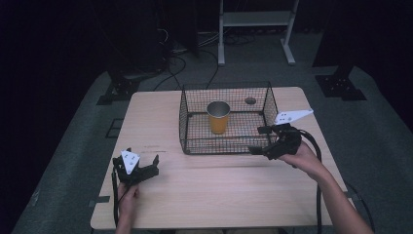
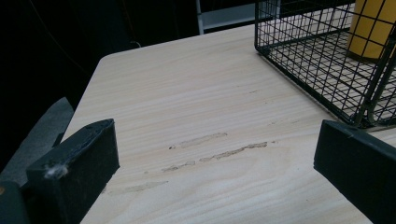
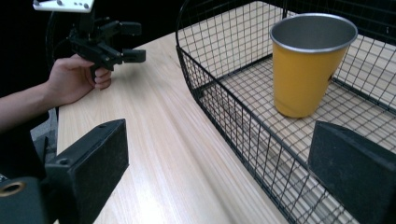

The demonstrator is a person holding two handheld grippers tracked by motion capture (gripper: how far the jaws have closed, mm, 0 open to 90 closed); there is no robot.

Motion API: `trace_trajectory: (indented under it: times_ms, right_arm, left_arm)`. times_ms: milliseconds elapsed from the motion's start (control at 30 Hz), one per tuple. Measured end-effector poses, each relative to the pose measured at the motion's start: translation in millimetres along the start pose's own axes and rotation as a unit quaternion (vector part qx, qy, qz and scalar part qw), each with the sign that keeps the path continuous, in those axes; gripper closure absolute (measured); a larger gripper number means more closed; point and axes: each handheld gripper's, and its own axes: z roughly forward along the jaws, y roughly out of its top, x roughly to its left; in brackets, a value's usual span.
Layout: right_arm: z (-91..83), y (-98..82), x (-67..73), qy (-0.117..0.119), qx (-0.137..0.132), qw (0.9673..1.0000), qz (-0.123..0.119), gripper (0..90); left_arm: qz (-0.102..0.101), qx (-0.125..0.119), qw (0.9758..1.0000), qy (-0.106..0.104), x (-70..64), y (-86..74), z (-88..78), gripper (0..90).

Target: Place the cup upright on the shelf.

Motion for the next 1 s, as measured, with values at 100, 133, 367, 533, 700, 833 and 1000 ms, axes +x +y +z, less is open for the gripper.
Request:
trace_trajectory:
  times_ms: [100,133,367,533,700,833,1000]
  right_arm:
    - [-1.6,-6.6,1.5,-0.001,0.001,1.0,0.004,4.5]
    - [-2.2,-9.4,2.0,-0.001,0.002,1.0,0.005,4.6]
    - [-7.1,-23.4,4.4,-0.006,0.003,0.9999,0.011,4.6]
    - [-9.9,-34.6,4.8,-0.01,0.0,0.9998,0.019,4.5]
    - [-10.9,-42.8,7.5,-0.013,-0.004,0.9997,0.022,4.5]
    - [-11.6,-48.1,8.7,-0.015,-0.009,0.9995,0.026,4.5]
    - [-13.7,-52.6,10.1,-0.022,-0.008,0.9993,0.029,4.5]
  left_arm:
    - [0.0,-0.001,1.0,0.0,0.0,-0.1,0.1,0.0]
    - [0.0,-0.001,1.0,0.0,0.0,-0.1,0.1,0.0]
    - [0.0,0.0,1.0,0.0,-0.1,-0.1,0.1,0.0]
    - [0.0,0.0,1.0,0.0,-0.3,-0.1,0.1,0.0]
    - [0.0,0.0,1.0,0.001,-0.2,0.0,0.0,0.0]
    - [0.0,0.0,1.0,0.001,-0.4,-0.1,0.1,0.0]
    - [0.001,0.0,1.0,0.001,-0.4,-0.1,0.1,0.0]
